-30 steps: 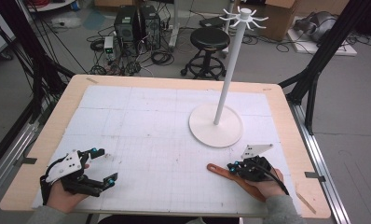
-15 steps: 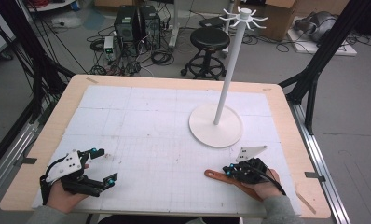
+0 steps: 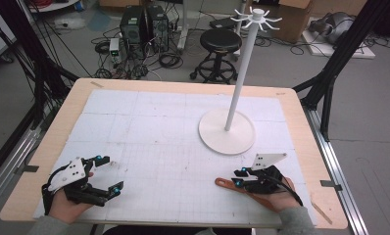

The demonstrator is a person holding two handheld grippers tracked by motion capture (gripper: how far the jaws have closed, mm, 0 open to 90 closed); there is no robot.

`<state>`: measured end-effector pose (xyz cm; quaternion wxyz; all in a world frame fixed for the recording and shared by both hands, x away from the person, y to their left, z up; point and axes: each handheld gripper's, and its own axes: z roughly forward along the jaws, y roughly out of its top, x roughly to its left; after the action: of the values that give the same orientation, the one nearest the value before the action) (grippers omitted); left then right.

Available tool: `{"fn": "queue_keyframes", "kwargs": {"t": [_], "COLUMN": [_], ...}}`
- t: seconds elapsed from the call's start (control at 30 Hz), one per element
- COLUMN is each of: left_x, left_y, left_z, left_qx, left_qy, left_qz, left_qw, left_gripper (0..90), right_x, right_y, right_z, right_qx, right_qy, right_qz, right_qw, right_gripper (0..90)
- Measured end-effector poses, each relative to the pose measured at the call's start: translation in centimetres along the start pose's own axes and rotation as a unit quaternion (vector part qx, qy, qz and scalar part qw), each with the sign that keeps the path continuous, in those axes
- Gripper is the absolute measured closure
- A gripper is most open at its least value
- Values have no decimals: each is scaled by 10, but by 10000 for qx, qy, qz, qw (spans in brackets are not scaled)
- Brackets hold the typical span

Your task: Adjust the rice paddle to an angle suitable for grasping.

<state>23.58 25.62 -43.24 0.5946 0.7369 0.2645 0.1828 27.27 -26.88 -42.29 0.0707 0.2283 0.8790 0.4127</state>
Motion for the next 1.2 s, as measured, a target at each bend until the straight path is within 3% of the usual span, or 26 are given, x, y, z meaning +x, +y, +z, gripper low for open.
{"fn": "queue_keyframes", "kwargs": {"t": [0.07, 0.1, 0.3, 0.33, 0.37, 0.43, 0.5, 0.73, 0.97, 1.2], "left_x": [0, 0, 0, 1, 1, 0, 0, 0, 1, 3], "left_y": [0, 0, 0, 0, 0, 0, 0, -2, -4, -6], "left_z": [0, 0, -1, -1, -1, -1, -1, -5, -10, -17], "left_qx": [-9, -15, -18, -16, -15, -2, -17, -13, -26, -41], "left_qy": [2, 2, 8, 10, 10, 4, 13, 66, 117, 203], "left_qz": [2, -3, -6, -5, -6, -9, -31, -31, -83, -110], "left_qw": [10000, 10000, 10000, 10000, 10000, 10000, 10000, 10000, 9999, 9997], "left_gripper": [18, 18, 18, 18, 18, 18, 18, 18, 18, 18], "right_x": [4, 8, 10, 11, 11, 12, 13, 10, 7, 7], "right_y": [3, 7, 11, 11, 11, 11, 12, 13, 9, 11], "right_z": [0, -2, -9, -12, -12, -13, -16, -24, -16, -4], "right_qx": [-40, -38, -63, -100, -100, 11, 210, 284, 493, 899], "right_qy": [60, 48, 103, 220, 220, 258, 101, -52, 117, 331], "right_qz": [-118, -205, -224, -147, -147, -45, -77, -166, -187, -373], "right_qw": [9999, 9998, 9997, 9996, 9996, 9997, 9997, 9994, 9985, 9947], "right_gripper": [522, 436, 348, 210, 210, 104, 0, 0, 0, 16]}}
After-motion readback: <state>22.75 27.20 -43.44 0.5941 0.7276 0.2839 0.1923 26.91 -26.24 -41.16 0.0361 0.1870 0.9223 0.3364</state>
